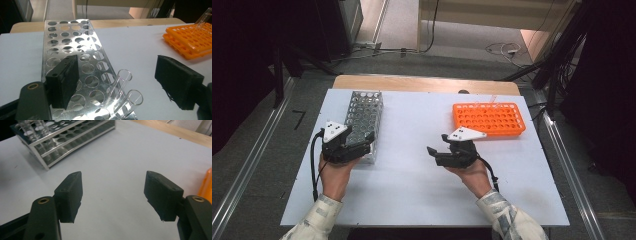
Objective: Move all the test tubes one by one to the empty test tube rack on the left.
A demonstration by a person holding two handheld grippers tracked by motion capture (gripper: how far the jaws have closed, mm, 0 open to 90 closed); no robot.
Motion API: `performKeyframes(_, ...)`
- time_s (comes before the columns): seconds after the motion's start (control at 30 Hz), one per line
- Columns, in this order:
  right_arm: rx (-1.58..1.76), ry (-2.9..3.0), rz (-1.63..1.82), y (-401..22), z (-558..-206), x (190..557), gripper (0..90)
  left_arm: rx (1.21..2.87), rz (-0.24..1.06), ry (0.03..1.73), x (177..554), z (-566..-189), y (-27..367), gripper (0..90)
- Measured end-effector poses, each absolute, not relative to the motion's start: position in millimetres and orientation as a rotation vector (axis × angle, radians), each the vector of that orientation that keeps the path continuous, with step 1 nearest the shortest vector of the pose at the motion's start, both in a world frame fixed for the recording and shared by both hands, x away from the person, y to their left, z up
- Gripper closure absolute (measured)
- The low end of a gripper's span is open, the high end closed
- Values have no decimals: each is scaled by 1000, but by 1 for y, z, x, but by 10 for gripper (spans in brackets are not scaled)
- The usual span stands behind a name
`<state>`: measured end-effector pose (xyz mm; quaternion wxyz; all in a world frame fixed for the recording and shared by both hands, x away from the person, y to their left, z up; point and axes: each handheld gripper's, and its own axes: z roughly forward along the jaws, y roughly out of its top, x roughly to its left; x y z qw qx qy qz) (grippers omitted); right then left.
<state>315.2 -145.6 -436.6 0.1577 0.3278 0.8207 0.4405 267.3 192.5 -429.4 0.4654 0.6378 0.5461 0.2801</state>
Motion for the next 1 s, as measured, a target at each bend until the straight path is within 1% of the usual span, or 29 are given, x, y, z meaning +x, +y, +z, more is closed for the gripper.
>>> performKeyframes(0.1, 986, 2308, 1257, -157, -435, 323, 300, 1565, 697, 1343, 267, -429, 193, 159)
performKeyframes(0.3, 1070, 2218, 1250, -182, -430, 338, 294, 1575, 682, 1342, 266, -429, 193, 165)
performKeyframes(0.57, 1179, 2089, 1202, -216, -430, 361, 305, 1592, 694, 1326, 266, -428, 189, 164)
performKeyframes(0.73, 1226, 2039, 1129, -225, -438, 377, 318, 1602, 700, 1335, 266, -428, 188, 121)
performKeyframes(0.9, 1271, 1992, 1098, -229, -445, 393, 340, 1599, 693, 1336, 267, -428, 188, 102)
performKeyframes(1.0, 1298, 1963, 1094, -231, -448, 404, 381, 1599, 689, 1327, 267, -428, 188, 99)
